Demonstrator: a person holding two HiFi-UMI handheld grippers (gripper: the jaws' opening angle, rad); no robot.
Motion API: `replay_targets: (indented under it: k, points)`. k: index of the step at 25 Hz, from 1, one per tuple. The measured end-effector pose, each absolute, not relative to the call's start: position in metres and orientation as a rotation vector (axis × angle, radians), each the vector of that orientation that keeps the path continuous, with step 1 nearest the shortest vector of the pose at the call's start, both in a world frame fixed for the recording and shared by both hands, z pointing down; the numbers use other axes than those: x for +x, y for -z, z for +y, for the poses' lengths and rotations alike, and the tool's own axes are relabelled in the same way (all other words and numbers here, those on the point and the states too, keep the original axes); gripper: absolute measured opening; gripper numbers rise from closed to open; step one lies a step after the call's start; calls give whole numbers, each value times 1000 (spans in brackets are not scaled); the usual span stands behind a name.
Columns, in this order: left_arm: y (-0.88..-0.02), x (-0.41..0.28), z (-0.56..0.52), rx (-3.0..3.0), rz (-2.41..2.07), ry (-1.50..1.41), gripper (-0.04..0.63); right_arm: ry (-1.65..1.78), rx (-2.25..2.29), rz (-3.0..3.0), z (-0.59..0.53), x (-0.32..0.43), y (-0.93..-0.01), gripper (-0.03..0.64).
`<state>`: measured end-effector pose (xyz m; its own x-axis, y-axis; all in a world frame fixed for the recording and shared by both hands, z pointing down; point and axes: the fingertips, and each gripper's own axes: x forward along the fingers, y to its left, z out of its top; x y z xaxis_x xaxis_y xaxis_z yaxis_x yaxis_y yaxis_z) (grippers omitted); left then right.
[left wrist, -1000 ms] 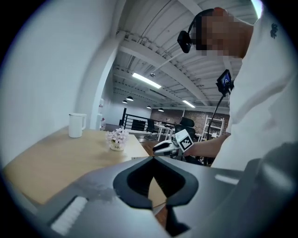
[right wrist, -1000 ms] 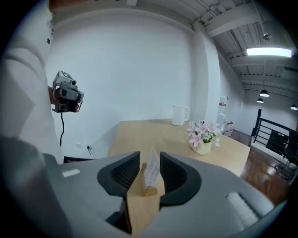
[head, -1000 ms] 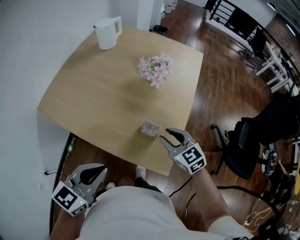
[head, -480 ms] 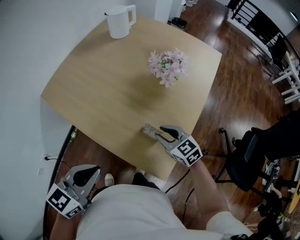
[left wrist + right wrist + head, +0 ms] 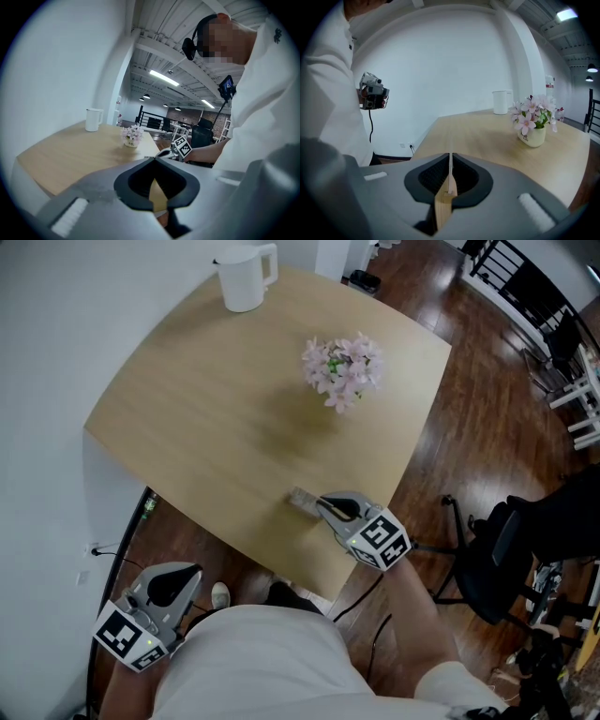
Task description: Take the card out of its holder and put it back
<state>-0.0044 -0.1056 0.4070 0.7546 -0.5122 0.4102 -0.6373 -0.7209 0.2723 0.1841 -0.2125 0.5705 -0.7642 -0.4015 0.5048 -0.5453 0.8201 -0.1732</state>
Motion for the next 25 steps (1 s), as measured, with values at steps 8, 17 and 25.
replay_targets:
  k: [8, 17, 25]
  points:
    - [-404, -10, -103, 2574, -880, -418, 5, -419, 710, -2562, -212, 186, -554, 22]
    - [-398, -24, -91, 2613, -872, -366, 5, -336, 740, -2558, -212, 190, -510, 21]
    - [-392, -60, -73, 2647, -863, -304, 5, -246, 808, -2542, -191, 175, -462, 21]
